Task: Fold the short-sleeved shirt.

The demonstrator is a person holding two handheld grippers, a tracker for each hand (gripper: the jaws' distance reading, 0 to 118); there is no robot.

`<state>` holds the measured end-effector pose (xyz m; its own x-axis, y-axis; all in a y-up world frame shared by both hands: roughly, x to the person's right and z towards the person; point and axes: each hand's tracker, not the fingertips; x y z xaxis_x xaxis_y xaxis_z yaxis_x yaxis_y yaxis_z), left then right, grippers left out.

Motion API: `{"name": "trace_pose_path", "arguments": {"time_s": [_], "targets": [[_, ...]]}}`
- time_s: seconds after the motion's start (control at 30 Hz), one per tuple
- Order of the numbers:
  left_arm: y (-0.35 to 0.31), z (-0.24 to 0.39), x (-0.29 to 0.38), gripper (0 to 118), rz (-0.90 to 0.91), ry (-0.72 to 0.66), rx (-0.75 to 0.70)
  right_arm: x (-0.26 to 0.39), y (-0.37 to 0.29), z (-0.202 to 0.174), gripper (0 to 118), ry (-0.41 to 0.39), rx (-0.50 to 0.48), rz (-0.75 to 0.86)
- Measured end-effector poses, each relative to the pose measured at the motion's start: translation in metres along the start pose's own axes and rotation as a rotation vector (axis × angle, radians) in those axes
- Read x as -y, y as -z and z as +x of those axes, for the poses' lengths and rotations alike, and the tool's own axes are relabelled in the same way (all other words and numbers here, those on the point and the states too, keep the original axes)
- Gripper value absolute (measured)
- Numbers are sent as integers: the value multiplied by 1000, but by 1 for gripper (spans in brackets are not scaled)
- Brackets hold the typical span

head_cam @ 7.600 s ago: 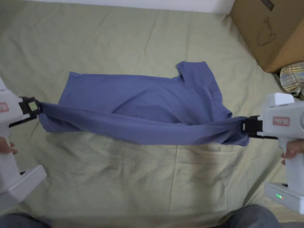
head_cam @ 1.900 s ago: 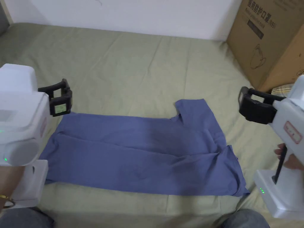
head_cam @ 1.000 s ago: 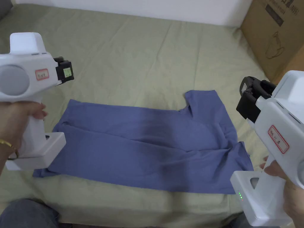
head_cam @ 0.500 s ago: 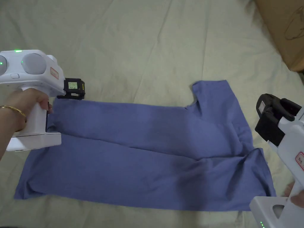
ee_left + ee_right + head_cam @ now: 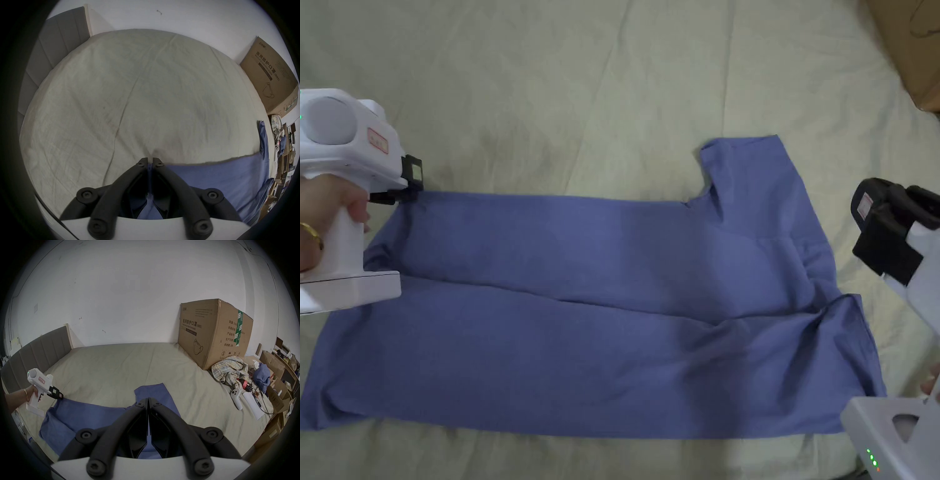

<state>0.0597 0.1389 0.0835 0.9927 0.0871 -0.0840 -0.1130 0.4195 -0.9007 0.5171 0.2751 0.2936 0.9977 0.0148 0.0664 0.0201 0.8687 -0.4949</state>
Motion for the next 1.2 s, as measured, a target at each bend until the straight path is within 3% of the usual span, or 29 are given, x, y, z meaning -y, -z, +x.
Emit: {"name": "trace_pose_path", "arguments": {"time_s": [0.13, 0.17, 0.2, 0.23, 0.27, 0.3, 0.37, 0.5, 0.63, 0.7, 0.8, 0.87, 0.93, 1.03, 1.2], "targets": [[-26, 0, 6, 2, 93, 8, 28, -21, 36, 18, 1, 10, 15, -95], [-33, 0, 7, 2, 121, 17, 29, -26, 51, 25, 6, 32, 3, -157], [-40, 0, 8, 2, 131, 17, 34, -30, 66, 32, 18, 49, -1, -233], [-45, 0, 9, 2, 138, 16, 44, -31, 81, 38, 39, 65, 1, -277], [-50, -1, 8, 2, 152, 14, 55, -33, 100, 45, 73, 63, -2, -327], [-53, -2, 8, 2, 164, 11, 62, -32, 116, 49, 92, 36, 7, -390], [-61, -1, 8, 2, 175, 13, 68, -24, 150, 54, 107, -12, 9, -489], [-62, 1, 9, 2, 178, 47, 57, 2, 200, 62, 107, -53, 81, -624], [-64, 5, 13, 2, 171, 56, 48, 26, 234, 71, 106, -9, 163, -683], [-62, 4, 13, 2, 164, 49, 47, 33, 243, 73, 98, -2, 199, -672], [-58, 3, 14, 2, 151, 45, 35, 38, 254, 78, 73, 34, 188, -646], [-55, 1, 14, 2, 144, 36, 35, 39, 261, 80, 45, 76, 182, -649], [-51, 1, 16, 2, 135, 31, 34, 40, 264, 83, 32, 135, 125, -674], [-45, 2, 16, 2, 118, 32, 20, 36, 264, 83, 1, 129, 124, -669], [-51, 1, 14, 2, 125, 17, 28, 19, 247, 84, 1, 83, 93, -633]]}}
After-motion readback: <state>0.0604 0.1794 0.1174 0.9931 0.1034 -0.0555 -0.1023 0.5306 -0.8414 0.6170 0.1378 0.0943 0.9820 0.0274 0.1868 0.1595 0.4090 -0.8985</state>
